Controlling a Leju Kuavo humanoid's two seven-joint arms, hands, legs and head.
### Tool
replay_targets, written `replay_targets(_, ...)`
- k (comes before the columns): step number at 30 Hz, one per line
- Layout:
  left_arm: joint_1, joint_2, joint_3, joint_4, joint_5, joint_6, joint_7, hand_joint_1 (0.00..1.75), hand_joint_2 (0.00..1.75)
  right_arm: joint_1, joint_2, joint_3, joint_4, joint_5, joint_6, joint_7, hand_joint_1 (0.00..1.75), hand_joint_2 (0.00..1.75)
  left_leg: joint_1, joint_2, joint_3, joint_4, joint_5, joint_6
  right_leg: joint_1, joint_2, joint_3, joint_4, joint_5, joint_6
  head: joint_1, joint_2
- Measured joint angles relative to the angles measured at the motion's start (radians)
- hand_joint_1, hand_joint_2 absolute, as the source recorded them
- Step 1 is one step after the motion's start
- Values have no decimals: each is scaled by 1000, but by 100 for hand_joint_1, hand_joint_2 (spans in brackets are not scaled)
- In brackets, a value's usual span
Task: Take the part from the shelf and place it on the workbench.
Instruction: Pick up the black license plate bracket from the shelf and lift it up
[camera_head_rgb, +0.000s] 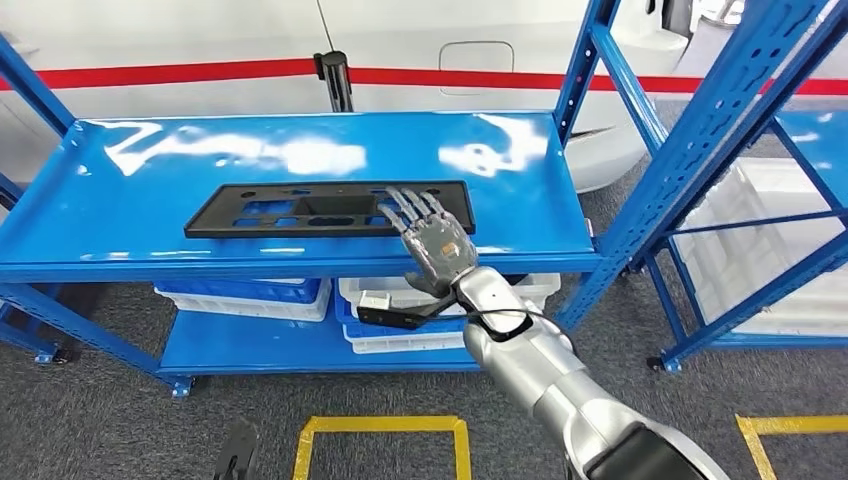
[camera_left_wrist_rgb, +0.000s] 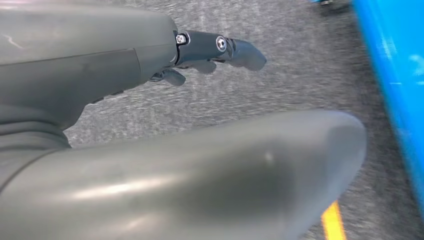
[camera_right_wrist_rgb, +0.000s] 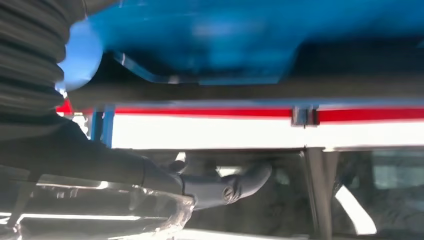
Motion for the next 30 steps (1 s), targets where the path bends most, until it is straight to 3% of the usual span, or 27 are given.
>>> replay_targets(1, -1, -1, 0, 0, 0, 1, 0, 0, 0, -3, 2, -1, 0, 0, 0, 0, 0, 175, 3, -7, -43, 65, 5, -4, -4, 4, 18, -7, -9, -9, -3, 0)
replay_targets(3, 0, -1, 0, 1, 0, 1, 0, 0, 0, -4, 5, -2, 0, 0, -1, 0, 0, 175, 9, -18, -132, 168, -39, -14, -5, 11, 46, -11, -32, -18, -8, 0)
replay_targets(5, 4, -1, 1, 2, -1, 0, 0, 0, 0, 2, 6, -2, 1, 0, 0, 0, 0, 175, 15, -19, -198, 192, -102, -25, -8, 20, 83, -13, -60, -14, -9, 0)
replay_targets(6, 5, 0, 2, 2, -1, 0, -1, 0, 0, 4, 6, -2, 2, 1, 0, -1, 0, 175, 17, -19, -213, 167, -109, -29, -11, 24, 104, -15, -73, -10, -9, 0)
replay_targets(7, 5, 0, 2, 3, -2, 0, -5, 0, 0, 5, 6, -2, 3, 2, 0, -1, 0, 175, 21, -19, -218, 119, -87, -33, -14, 28, 126, -14, -87, -4, -10, 0)
replay_targets(9, 5, 0, 2, 4, -7, 7, -27, 0, 0, 5, 8, -2, 4, 3, 1, -2, 0, 175, 28, -15, -209, -10, 44, -38, -16, 34, 158, -13, -114, 11, -17, 0)
replay_targets(10, 5, 0, 2, 4, -10, 12, -41, 0, 0, 4, 9, -3, 4, 4, 3, -2, 42, 175, 29, -12, -203, -56, 108, -36, -12, 37, 170, -14, -128, 20, -20, 0)
replay_targets(11, 4, -1, 2, 5, -14, 17, -53, 0, 0, 2, 9, -4, 5, 4, 6, -3, 86, 175, 28, -9, -198, -81, 154, -32, -8, 38, 177, -19, -140, 28, -21, 0)
replay_targets(13, -3, -3, 2, 4, -17, 22, -68, 0, 0, -6, 10, -7, 5, 5, 10, -7, 173, 175, 20, -8, -191, -83, 166, -19, -2, 39, 191, -32, -157, 43, -19, 0)
replay_targets(14, -7, -3, 2, 3, -17, 21, -73, 0, 0, -10, 10, -8, 4, 5, 11, -11, 175, 175, 17, -10, -187, -82, 163, -12, -4, 36, 196, -34, -163, 49, -17, 0)
replay_targets(16, -13, -3, 3, 2, -16, 13, -78, 0, 0, -14, 9, -11, 4, 2, 12, -19, 175, 175, 11, -12, -181, -85, 154, 8, -5, 25, 172, 28, -194, 51, -16, 0)
replay_targets(17, -14, -3, 4, 2, -16, 7, -80, 0, 0, -13, 7, -13, 4, 0, 13, -23, 175, 175, 8, -13, -178, -86, 149, 17, -6, 19, 132, 100, -220, 47, -15, 0)
replay_targets(19, -13, -2, 5, 3, -13, -3, -80, 0, 0, -7, 3, -17, 5, -2, 15, -31, 175, 175, 1, -15, -171, -85, 137, 31, -3, 15, 22, 261, -267, 40, -13, 0)
replay_targets(20, -12, -2, 5, 3, -11, -7, -80, 0, 0, -3, 1, -19, 6, -4, 15, -34, 175, 175, -3, -17, -166, -85, 131, 34, 0, 15, -20, 304, -268, 43, -13, 0)
replay_targets(21, -11, -2, 6, 3, -8, -12, -81, 0, 0, -1, -1, -21, 6, -5, 15, -36, 175, 175, -8, -20, -159, -85, 125, 37, 4, 15, -42, 299, -243, 49, -12, 0)
replay_targets(23, -11, -3, 9, 3, -6, -16, -81, 0, 0, 1, -4, -23, 6, -7, 15, -37, 175, 175, -17, -25, -143, -85, 113, 39, 14, 14, -31, 182, -151, 56, -12, 0)
replay_targets(24, -11, -4, 10, 4, -6, -17, -81, 0, 0, 1, -4, -24, 6, -7, 15, -38, 175, 175, -22, -27, -136, -84, 107, 38, 19, 13, -16, 112, -102, 52, -14, 0)
replay_targets(26, -11, -5, 14, 4, -4, -17, -81, 0, 0, 1, -5, -25, 6, -8, 15, -38, 175, 175, -28, -31, -132, -82, 98, 37, 22, 10, 5, 32, -46, 33, -16, 0)
replay_targets(27, -10, -5, 16, 5, -4, -17, -81, 0, 0, 1, -5, -25, 6, -8, 14, -39, 175, 175, -31, -32, -131, -79, 95, 37, 21, 10, 7, 25, -37, 25, -17, 0)
replay_targets(29, -9, -5, 19, 5, -2, -18, -82, 0, 0, -1, -4, -26, 6, -8, 14, -41, 175, 175, -30, -32, -133, -78, 91, 42, 17, 11, 9, 22, -33, 20, -16, 0)
replay_targets(30, -8, -5, 19, 5, -2, -18, -83, 0, 44, -2, -3, -26, 6, -8, 13, -43, 175, 175, -29, -32, -133, -79, 91, 41, 18, 11, 9, 23, -34, 19, -16, 0)
